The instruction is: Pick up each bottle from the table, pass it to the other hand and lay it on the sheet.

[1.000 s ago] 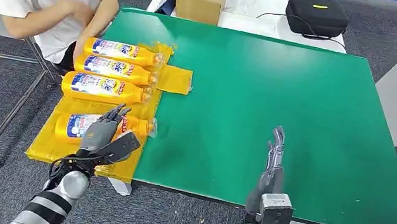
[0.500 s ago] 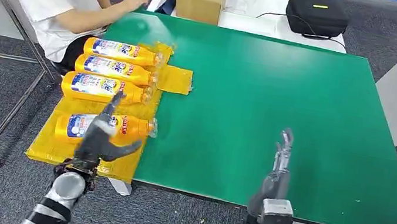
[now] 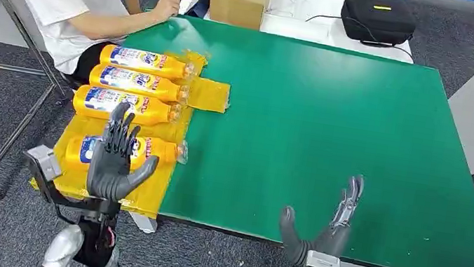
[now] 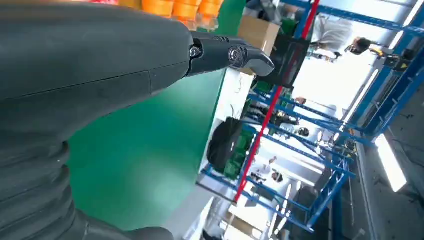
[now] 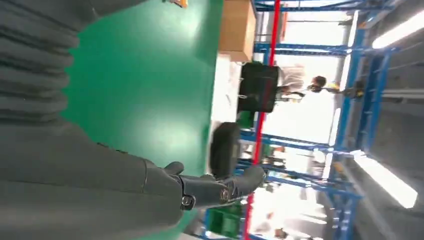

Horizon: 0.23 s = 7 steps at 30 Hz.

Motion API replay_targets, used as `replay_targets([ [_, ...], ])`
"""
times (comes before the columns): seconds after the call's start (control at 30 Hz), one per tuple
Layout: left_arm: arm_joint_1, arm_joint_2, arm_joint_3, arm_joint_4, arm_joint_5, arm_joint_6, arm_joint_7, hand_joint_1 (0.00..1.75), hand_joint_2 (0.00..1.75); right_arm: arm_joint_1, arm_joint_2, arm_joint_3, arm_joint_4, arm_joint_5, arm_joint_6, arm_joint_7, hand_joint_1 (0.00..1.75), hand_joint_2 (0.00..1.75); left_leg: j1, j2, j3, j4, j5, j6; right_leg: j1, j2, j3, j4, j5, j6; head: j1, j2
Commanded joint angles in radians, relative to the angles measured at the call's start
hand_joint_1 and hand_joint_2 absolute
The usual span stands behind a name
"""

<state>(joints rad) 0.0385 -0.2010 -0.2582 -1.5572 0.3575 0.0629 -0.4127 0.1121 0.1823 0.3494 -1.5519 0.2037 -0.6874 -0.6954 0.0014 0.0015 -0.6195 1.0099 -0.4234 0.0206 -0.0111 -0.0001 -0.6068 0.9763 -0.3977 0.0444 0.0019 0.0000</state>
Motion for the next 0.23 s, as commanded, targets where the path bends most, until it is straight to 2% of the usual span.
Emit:
replay_targets([
  [0.03, 0.038, 0.057, -0.086, 0.022, -0.053, 0.067, -0.043, 0.0, 1.75, 0.008, 0.065, -0.054, 0.084, 0.058, -0.011, 0.023, 0.0, 1.75, 0.0, 0.0, 0.006, -0.002, -0.002, -0.001, 0.0, 0.0, 0.006, -0.001, -0.002, -0.002, 0.0, 0.0],
  [0.07, 0.037, 0.057, -0.086, 0.026, -0.068, 0.081, -0.044, 0.0, 1.75, 0.007, 0.058, -0.04, 0.085, 0.039, -0.007, 0.038, 0.0, 1.75, 0.0, 0.0, 0.006, -0.002, -0.002, -0.001, 0.0, 0.0, 0.006, -0.001, -0.002, -0.002, 0.0, 0.0],
  [0.1, 0.034, 0.059, -0.09, 0.04, -0.116, 0.126, -0.061, 0.0, 1.75, 0.002, 0.012, 0.018, 0.08, -0.039, 0.096, 0.109, 0.0, 1.75, 0.0, 0.001, 0.005, -0.002, -0.001, -0.001, 0.0, 0.001, 0.004, -0.001, -0.001, -0.001, 0.0, 0.0],
  [0.23, 0.028, 0.062, -0.11, 0.082, -0.194, 0.175, -0.075, 0.0, 1.75, 0.008, -0.026, 0.034, 0.083, -0.035, 0.117, 0.118, 0.0, 1.75, 0.0, -0.001, 0.004, -0.002, 0.0, -0.001, 0.0, -0.001, 0.004, -0.002, -0.001, -0.001, 0.0, 0.0],
])
